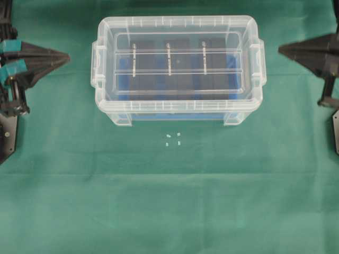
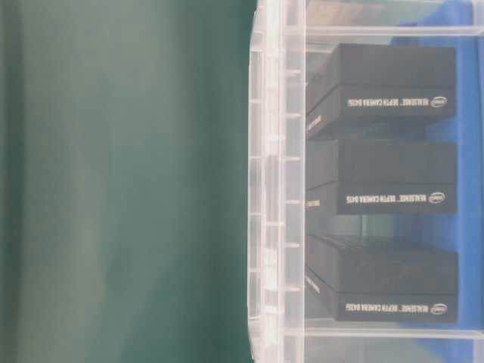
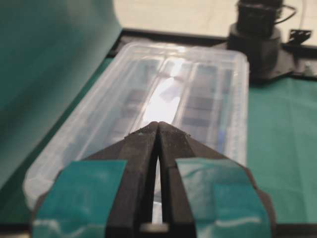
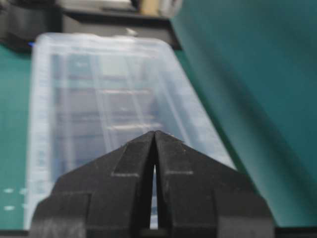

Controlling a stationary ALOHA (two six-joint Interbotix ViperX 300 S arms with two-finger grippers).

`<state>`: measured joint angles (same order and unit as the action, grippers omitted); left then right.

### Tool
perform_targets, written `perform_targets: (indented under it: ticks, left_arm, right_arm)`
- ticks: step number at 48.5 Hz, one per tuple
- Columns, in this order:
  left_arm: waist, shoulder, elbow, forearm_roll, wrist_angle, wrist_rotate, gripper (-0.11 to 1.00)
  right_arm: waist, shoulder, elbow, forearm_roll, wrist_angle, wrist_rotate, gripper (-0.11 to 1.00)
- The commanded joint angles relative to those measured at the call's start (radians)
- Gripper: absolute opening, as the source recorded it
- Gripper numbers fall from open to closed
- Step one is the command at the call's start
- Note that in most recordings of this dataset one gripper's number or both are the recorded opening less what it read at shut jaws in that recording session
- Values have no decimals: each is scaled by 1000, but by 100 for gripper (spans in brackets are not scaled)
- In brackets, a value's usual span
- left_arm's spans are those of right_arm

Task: Clamp the lid of the box with both arms, then lift and open it.
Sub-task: 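Raise both grippers and rotate them toward the box's short ends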

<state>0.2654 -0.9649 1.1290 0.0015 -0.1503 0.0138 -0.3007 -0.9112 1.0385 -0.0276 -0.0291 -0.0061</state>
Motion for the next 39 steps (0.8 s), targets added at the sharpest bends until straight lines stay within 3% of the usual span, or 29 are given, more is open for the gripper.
perform_targets:
  ticks: [1, 11, 17, 32, 39]
  left_arm:
    - [15, 12, -37, 3, 23, 0, 2]
    - [17, 12, -66, 3, 124, -9, 2]
    - [32, 12, -91, 3, 219, -25, 2]
    - [74, 61, -210, 3, 621, -74, 2]
    - [84, 106, -259, 3, 764, -84, 2]
  right_arm:
    - [-21, 17, -35, -6, 8, 0, 1]
    - [-34, 46, -58, -6, 78, 9, 1]
    - [-51, 71, -100, -6, 221, 12, 1]
    - [-67, 150, -218, -6, 624, 14, 1]
    - [-67, 201, -250, -6, 756, 17, 1]
